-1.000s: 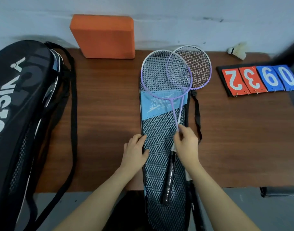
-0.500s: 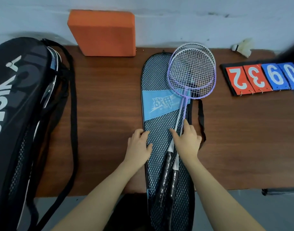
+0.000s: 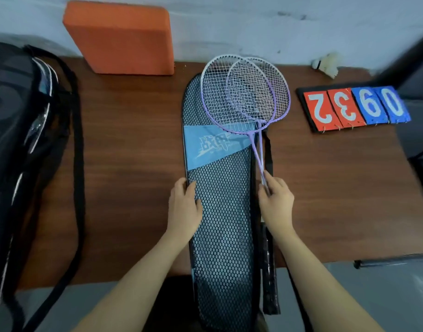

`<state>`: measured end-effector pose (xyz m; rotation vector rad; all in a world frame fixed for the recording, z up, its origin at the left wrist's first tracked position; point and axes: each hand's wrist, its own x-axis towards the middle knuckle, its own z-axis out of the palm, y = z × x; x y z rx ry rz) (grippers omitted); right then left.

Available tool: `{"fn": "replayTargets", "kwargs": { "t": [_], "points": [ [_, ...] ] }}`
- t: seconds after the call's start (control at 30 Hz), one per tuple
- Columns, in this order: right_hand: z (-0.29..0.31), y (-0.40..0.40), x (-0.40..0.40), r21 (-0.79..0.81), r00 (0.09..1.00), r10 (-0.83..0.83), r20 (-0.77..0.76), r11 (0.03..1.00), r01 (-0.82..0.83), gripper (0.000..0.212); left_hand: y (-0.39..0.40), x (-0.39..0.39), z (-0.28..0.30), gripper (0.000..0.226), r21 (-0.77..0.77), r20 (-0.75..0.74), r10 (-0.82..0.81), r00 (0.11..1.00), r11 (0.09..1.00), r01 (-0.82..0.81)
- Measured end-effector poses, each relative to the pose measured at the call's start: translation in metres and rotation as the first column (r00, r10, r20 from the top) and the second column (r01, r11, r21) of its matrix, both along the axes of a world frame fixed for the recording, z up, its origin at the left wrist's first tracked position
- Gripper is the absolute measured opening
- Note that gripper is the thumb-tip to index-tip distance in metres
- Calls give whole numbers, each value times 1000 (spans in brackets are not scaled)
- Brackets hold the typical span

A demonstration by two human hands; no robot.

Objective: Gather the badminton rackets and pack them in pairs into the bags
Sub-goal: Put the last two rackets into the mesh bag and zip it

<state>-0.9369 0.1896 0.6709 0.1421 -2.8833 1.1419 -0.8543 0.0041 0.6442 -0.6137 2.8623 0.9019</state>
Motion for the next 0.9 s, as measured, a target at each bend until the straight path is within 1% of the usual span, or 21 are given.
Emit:
{"fn": "replayTargets", "kwargs": {
  "t": [0.1,0.2,0.27,0.33,0.4,0.43,0.5,0.57,0.63,0.7,0.77,0.8,0.9],
  "points": [
    [0,28,-3,-1,1000,10,-13,1000,-10,37,14,-2,4,43,-155,-4,18,1000,988,-18],
    [0,51,-5,-23,1000,-6,-24,1000,5,37,37,-10,6,38,-196,-60,-45,997,980,32],
    [-1,66,-8,-20,1000,-14,-28,1000,13,37,59,-18,11,41,-182,-68,-121,990,977,107],
    [-4,82,-11,-14,1000,-15,-21,1000,14,36,84,-27,14,50,-158,37,-204,978,966,207],
    [-8,97,-14,-4,1000,-13,-1,1000,13,36,107,-34,14,59,-189,101,-238,966,949,254],
    [-9,104,-15,-1,1000,-11,9,1000,11,36,117,-37,14,63,-207,116,-233,966,945,253],
    [-12,116,-17,3,999,2,36,1000,-2,38,131,-44,12,65,-232,119,-178,977,952,201],
    [-15,127,-20,19,998,17,67,1000,-18,39,137,-52,12,56,-244,97,-107,989,961,128],
    [-21,138,-25,63,997,7,76,998,-12,39,138,-60,11,40,-181,58,-46,997,982,56],
    [-27,145,-30,124,997,-2,73,992,-7,39,134,-63,12,34,-8,-5,38,999,999,-38],
    [-29,147,-32,164,998,4,62,986,-14,36,129,-60,16,35,160,-88,107,990,983,-92],
    [-29,147,-32,179,999,12,51,984,-21,34,127,-58,21,37,211,-136,135,982,972,-104],
    [-28,145,-34,183,999,6,46,983,-15,31,120,-50,38,45,297,-207,199,958,946,-132]
  ]
}}
